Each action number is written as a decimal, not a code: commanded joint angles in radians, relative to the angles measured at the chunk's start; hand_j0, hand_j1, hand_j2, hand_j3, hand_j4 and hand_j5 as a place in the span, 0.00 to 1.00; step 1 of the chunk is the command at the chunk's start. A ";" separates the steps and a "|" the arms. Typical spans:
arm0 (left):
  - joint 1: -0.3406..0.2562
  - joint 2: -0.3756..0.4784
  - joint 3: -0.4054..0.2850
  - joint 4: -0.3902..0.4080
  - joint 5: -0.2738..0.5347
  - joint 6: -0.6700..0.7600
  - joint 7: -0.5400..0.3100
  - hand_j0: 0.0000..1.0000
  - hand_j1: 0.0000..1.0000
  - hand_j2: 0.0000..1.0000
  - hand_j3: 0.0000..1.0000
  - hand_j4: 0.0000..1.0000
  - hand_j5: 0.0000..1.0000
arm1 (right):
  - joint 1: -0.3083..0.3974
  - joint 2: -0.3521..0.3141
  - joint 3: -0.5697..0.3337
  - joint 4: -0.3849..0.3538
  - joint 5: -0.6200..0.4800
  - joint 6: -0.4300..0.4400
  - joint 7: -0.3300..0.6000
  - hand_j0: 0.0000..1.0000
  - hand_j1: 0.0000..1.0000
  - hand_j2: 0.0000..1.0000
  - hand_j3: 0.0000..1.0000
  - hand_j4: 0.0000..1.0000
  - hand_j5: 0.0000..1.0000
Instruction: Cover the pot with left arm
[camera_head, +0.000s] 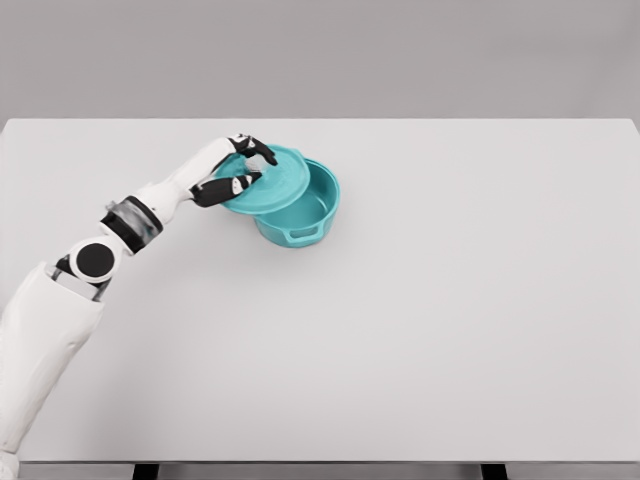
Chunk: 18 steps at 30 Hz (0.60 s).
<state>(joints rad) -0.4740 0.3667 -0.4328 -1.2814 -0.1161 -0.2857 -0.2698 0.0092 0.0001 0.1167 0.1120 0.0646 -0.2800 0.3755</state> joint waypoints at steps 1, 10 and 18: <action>0.000 -0.022 0.002 0.008 -0.025 0.000 0.001 0.49 0.49 0.49 0.49 0.49 0.49 | 0.000 0.000 0.000 0.000 0.000 -0.001 0.000 1.00 1.00 1.00 1.00 1.00 1.00; -0.002 -0.046 0.005 0.017 -0.031 0.000 0.001 0.49 0.49 0.49 0.49 0.49 0.49 | 0.000 0.000 0.000 0.000 0.000 0.001 0.000 1.00 1.00 1.00 1.00 1.00 1.00; 0.000 -0.071 0.005 0.016 -0.071 0.000 0.001 0.49 0.49 0.49 0.49 0.49 0.49 | 0.000 0.000 0.000 0.000 0.001 -0.001 0.000 1.00 1.00 1.00 1.00 1.00 1.00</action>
<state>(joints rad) -0.4740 0.3007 -0.4288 -1.2646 -0.1856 -0.2860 -0.2689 0.0092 0.0001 0.1167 0.1120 0.0648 -0.2802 0.3755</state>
